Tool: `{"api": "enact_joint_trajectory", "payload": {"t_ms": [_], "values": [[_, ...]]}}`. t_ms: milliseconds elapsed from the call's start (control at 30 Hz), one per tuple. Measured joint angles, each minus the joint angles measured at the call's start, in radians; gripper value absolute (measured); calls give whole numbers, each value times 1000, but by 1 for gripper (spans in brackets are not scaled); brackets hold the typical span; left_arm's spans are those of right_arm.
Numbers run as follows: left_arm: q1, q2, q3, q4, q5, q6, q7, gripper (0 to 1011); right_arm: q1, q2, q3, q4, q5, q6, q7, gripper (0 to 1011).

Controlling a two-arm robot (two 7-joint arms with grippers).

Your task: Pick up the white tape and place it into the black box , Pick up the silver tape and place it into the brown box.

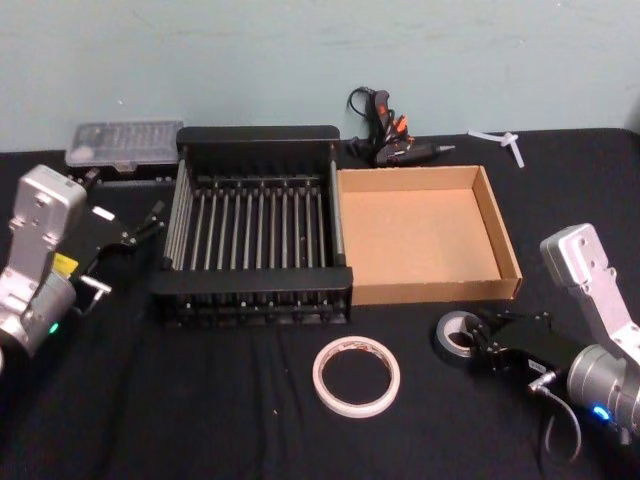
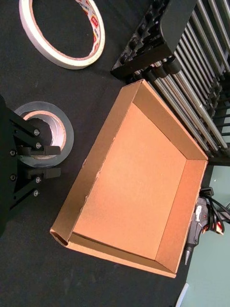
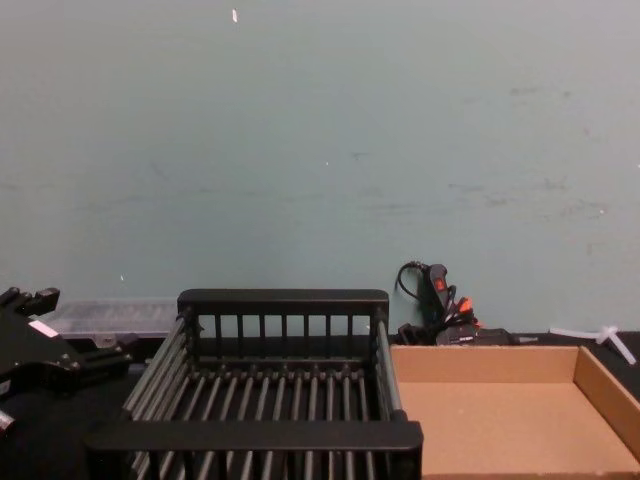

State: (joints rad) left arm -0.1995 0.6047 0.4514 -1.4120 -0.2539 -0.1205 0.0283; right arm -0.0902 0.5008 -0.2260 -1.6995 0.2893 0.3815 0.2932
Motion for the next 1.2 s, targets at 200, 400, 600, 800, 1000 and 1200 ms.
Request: {"api": "enact_joint_trajectory", "payload": {"t_ms": [200,400,600,800,1000,1200], "values": [[0,0,0,0,0,0,0,1001,0,0,0,0,0,0,0,152],[0,0,0,0,0,0,0,1001,-6,1,8,-5,9,-10,11,151],[0,0,0,0,0,0,0,1001,-15,22,21,-36,36,-26,47,151],[0,0,0,0,0,0,0,1001,-28,51,35,-86,72,-52,78,151],[0,0,0,0,0,0,0,1001,-26,63,47,-122,97,-70,80,152],[0,0,0,0,0,0,0,1001,7,62,44,-131,104,-84,55,152]]}}
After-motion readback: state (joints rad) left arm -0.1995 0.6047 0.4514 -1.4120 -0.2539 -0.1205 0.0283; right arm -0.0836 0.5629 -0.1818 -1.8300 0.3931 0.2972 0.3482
